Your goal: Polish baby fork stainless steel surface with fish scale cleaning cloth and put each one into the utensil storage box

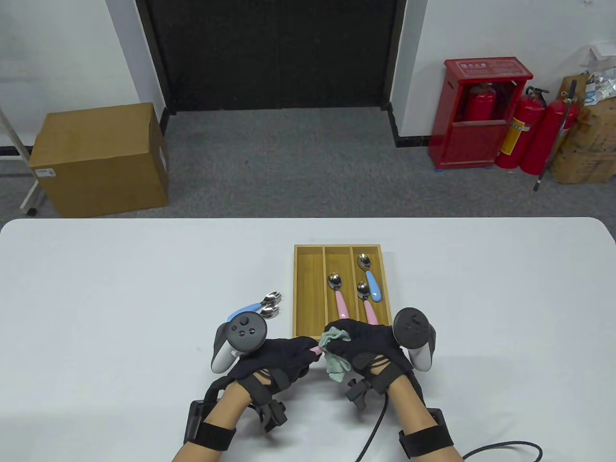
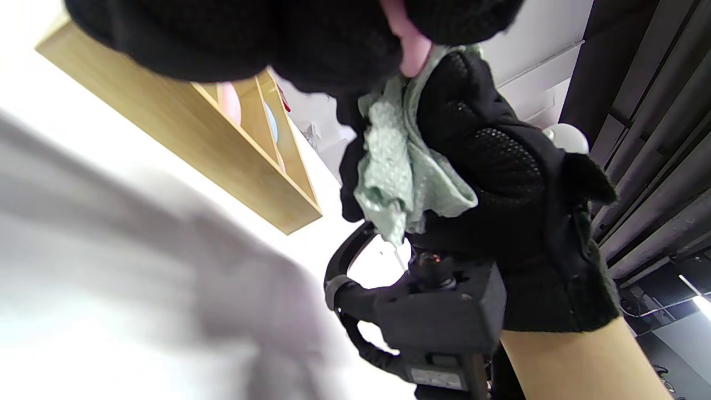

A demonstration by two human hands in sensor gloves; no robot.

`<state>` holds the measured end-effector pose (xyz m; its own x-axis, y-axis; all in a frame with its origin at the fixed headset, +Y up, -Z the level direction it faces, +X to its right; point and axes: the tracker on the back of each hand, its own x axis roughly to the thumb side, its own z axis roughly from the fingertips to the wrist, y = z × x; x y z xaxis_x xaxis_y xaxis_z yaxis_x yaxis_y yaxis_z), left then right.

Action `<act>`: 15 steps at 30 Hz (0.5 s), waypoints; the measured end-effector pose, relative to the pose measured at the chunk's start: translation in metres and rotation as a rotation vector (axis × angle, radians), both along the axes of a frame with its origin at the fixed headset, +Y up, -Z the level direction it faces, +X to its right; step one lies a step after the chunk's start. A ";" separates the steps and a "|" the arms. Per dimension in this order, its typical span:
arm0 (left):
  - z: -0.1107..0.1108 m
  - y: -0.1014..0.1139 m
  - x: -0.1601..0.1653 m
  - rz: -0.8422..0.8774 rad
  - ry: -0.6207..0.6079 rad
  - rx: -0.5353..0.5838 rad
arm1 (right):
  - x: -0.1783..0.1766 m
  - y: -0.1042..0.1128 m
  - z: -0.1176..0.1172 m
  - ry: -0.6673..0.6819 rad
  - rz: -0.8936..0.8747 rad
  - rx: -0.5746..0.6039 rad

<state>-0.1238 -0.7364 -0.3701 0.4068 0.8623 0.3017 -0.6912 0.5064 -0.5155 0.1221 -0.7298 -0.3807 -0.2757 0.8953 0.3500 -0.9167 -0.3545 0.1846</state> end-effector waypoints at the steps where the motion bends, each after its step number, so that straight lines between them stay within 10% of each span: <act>1: 0.000 0.000 -0.001 0.007 0.005 -0.001 | 0.001 0.000 0.001 -0.025 0.017 0.019; 15: 0.000 0.005 0.001 -0.111 -0.030 0.083 | -0.008 -0.002 -0.002 0.212 0.083 -0.010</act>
